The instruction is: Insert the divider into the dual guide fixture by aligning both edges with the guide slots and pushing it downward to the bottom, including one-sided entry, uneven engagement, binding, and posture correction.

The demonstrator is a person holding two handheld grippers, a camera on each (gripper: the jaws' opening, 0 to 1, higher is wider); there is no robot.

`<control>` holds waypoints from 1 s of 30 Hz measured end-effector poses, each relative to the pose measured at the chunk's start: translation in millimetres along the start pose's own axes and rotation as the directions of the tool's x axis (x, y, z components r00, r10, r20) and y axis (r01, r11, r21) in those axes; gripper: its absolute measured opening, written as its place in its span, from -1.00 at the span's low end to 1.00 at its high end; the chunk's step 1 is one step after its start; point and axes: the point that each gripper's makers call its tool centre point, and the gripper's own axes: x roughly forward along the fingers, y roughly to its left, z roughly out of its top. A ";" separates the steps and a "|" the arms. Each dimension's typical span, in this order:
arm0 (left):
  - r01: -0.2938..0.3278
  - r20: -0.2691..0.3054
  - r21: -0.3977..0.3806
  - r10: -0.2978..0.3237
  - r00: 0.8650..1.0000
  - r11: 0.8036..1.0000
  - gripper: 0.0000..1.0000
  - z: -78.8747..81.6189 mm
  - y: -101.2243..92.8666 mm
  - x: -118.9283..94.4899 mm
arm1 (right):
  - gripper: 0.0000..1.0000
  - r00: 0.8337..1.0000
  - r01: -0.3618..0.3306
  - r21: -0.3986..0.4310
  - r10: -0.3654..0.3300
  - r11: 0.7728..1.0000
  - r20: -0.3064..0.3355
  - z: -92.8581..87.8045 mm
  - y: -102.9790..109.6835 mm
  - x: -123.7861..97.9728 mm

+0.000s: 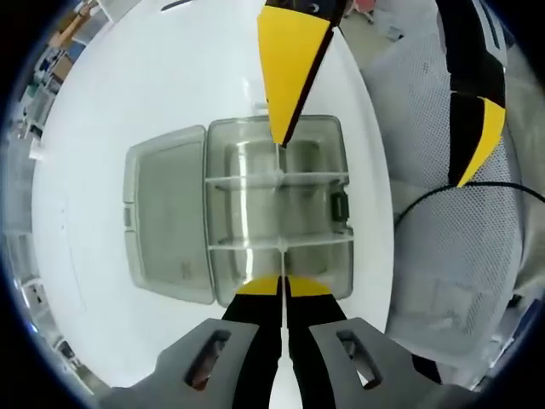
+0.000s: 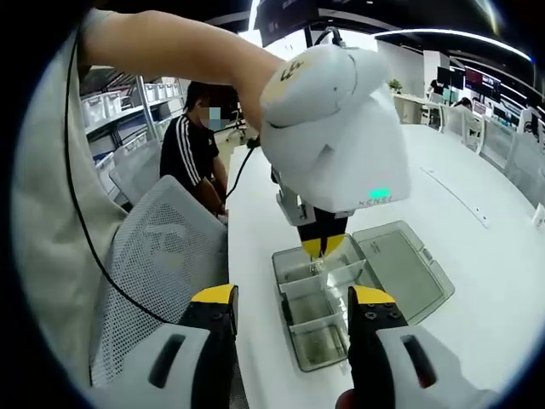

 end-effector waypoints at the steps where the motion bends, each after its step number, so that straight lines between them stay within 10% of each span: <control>1: -0.001 0.001 0.000 0.001 1.000 1.000 -1.00 0.2 0.2 -0.7 | -0.03 1.000 0.000 -0.001 0.000 1.000 -0.001 -0.8 0.6 -0.5; 30: -0.013 0.008 -0.014 0.013 1.000 1.000 -1.00 1.8 0.5 -3.3 | -0.03 1.000 0.004 0.001 -0.004 1.000 0.007 -0.1 -0.3 -2.1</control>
